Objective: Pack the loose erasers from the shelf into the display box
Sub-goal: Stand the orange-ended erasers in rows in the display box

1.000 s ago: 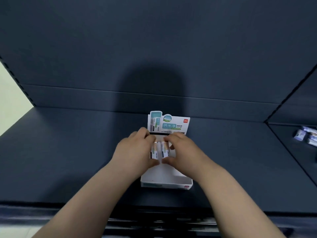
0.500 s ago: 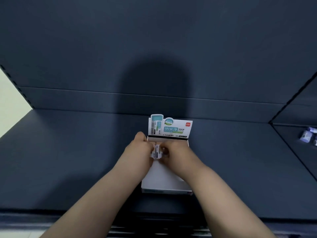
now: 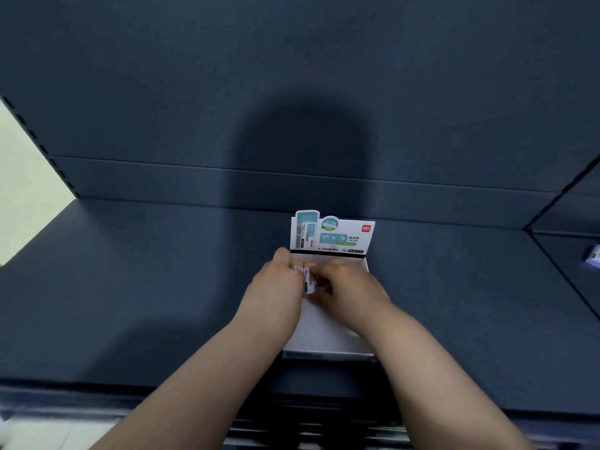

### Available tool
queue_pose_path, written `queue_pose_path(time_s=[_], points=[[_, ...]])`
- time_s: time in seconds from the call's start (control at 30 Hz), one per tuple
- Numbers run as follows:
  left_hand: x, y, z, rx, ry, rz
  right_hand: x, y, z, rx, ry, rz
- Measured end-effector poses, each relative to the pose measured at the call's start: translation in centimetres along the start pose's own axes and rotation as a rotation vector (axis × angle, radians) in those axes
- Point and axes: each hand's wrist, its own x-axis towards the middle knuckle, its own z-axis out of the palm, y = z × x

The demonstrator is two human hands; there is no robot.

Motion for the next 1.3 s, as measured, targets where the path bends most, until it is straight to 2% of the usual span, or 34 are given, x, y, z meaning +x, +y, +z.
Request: queue_pose_path(time_s=[0.13, 0.33, 0.47, 0.73, 1.0, 1.13, 1.3], points=[[-0.3, 0.4, -1.2, 0.227, 0.03, 0.087, -0.2, -0.3, -0.6, -0.02, -0.061, -0.024], [-1.2, 2.4, -2.7, 0.382, 0.128, 0.289, -2.7, 0.3, -3.3, -0.083, 0.074, 0.017], [-2.0, 5.5, -3.0, 0.419, 0.132, 0.368, -5.4, 2.0, -5.4, -0.142, 0.085, 0.075], [-2.4, 13.8, -1.3, 0.376, 0.123, 0.42, -11.1, 8.2, -9.0, -0.207, 0.089, 0.086], [-3.2, 26.7, 3.7, 0.247, 0.091, 0.446, -19.9, 19.7, -14.0, -0.244, 0.067, 0.133], [-3.6, 32.0, 6.7, 0.186, 0.085, 0.469, -23.8, 25.2, -15.4, -0.216, 0.116, 0.161], [-4.3, 35.4, 8.8, 0.138, 0.045, 0.481, -26.6, 28.6, -15.7, -0.169, 0.151, 0.204]])
